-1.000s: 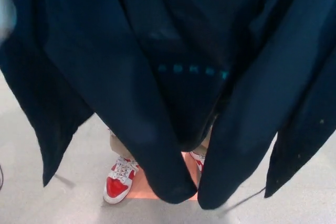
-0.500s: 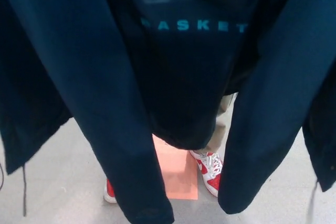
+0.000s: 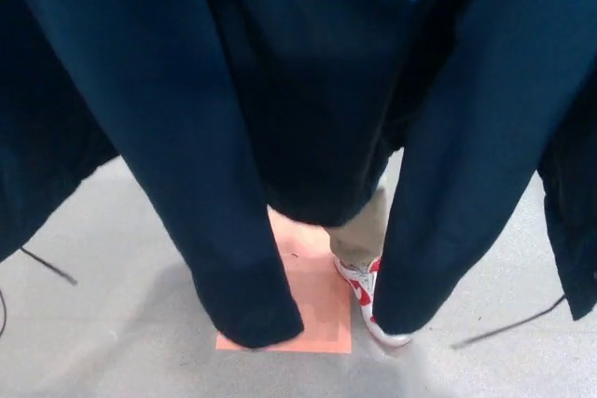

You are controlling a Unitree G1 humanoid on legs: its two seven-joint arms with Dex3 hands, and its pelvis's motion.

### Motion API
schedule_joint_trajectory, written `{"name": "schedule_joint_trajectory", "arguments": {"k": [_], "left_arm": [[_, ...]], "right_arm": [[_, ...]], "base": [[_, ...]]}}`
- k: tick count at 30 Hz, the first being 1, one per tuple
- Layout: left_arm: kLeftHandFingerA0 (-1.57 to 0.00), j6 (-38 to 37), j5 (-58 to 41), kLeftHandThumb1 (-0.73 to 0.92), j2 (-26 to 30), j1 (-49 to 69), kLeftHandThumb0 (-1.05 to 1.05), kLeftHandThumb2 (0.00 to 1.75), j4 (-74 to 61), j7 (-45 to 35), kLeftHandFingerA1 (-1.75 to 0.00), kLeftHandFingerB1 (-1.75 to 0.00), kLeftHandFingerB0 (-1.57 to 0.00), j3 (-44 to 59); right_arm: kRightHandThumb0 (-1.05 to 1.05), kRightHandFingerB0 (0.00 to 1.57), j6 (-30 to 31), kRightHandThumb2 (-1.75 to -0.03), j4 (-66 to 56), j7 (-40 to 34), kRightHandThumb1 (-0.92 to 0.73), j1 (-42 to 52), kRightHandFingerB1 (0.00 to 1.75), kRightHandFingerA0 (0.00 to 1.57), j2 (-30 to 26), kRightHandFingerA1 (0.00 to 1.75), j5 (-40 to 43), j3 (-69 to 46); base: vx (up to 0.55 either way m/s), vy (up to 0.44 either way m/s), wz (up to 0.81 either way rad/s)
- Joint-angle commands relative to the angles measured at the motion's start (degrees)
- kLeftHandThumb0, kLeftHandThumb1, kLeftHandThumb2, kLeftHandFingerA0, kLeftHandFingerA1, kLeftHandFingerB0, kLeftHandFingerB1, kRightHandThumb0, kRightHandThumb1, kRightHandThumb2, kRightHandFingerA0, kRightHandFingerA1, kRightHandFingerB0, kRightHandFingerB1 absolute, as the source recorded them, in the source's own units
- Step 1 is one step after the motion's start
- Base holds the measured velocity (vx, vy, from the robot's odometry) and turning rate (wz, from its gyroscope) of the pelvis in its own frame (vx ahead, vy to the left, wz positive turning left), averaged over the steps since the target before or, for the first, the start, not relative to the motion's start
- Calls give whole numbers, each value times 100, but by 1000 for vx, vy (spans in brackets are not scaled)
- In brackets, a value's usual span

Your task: A person hands a coat to the robot and the robot grabs it with both hands and holds it while the person wears the coat.

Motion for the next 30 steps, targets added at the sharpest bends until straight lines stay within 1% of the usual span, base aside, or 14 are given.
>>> {"name": "schedule_joint_trajectory", "arguments": {"k": [1, 4, 5, 7, 8, 12, 14, 15, 16, 17, 19, 21, 22, 30], "left_arm": [[-94, 381, 48, 80, 417, -483, -41, 65, 405, -74, -175, -162, -66, -138], [-92, 340, 33, 79, 419, -643, -40, 64, 516, -187, -175, -161, -66, -233], [-98, 457, 103, 79, 402, -770, -41, 64, 585, -147, -175, -171, -68, -311], [-100, 586, 100, 80, 365, -910, -41, 65, 672, -215, -175, -171, -72, -352], [-127, 571, 89, 65, 377, -944, -43, 102, 696, -265, -141, -116, -92, -367], [-128, 575, 104, 63, 419, -1064, -43, 100, 782, -347, -141, -117, -95, -455], [-132, 552, 109, 60, 445, -1127, -47, 97, 811, -410, -146, -121, -97, -495], [-101, 509, 90, 77, 450, -1143, -40, 64, 824, -413, -175, -161, -78, -500], [-101, 490, 82, 77, 452, -1150, -40, 64, 830, -415, -175, -161, -78, -503], [-100, 522, 118, 79, 446, -1181, -40, 63, 855, -383, -175, -175, -69, -544], [-100, 522, 109, 80, 444, -1202, -41, 64, 874, -419, -175, -175, -69, -568], [-101, 540, 142, 80, 434, -1246, -40, 64, 898, -376, -175, -175, -67, -626], [-100, 502, 123, 81, 436, -1263, -40, 64, 902, -439, -175, -175, -64, -628], [-101, 623, 94, 82, 385, -1367, -39, 66, 915, -582, -175, -175, -69, -676]], "right_arm": [[-39, 70, 302, -65, 398, -254, -84, -385, 167, 97, -452, 175, 93, 8], [-38, 70, 357, -66, 509, -167, -85, -513, 166, 97, -448, 175, 138, 40], [-38, 69, 406, -66, 571, -85, -86, -628, 164, 96, -434, 175, 171, 38], [-37, 70, 433, -66, 650, -77, -86, -755, 162, 96, -435, 175, 140, 86], [-38, 74, 442, -67, 678, -51, -87, -797, 165, 97, -431, 175, 148, 90], [-38, 75, 495, -67, 785, 54, -88, -944, 165, 97, -424, 175, 169, 116], [-37, 75, 573, -67, 832, 104, -88, -1026, 162, 96, -443, 175, 120, 170], [-37, 75, 573, -66, 846, 127, -87, -1044, 160, 94, -449, 175, 134, 174], [-37, 75, 574, -66, 853, 136, -87, -1052, 160, 94, -452, 175, 141, 177], [-37, 76, 617, -72, 874, 175, -86, -1095, 153, 91, -461, 175, 132, 200], [-38, 75, 644, -67, 905, 188, -87, -1126, 158, 95, -459, 173, 134, 228], [-37, 79, 633, -73, 924, 170, -85, -1143, 154, 94, -468, 175, 108, 276], [-37, 74, 625, -66, 925, 168, -87, -1143, 161, 96, -465, 174, 119, 277], [-37, 77, 642, -66, 944, 128, -85, -1189, 165, 100, -463, 175, 86, 392]], "base": [[0, 0, 0], [0, 0, 0], [0, 0, 0], [0, 0, 0], [0, 0, 0], [0, 0, 0], [0, 0, 0], [0, 0, 0], [0, 0, 0], [0, 0, 0], [0, 0, 0], [0, 0, 0], [0, 0, 0], [0, 0, 0]]}}
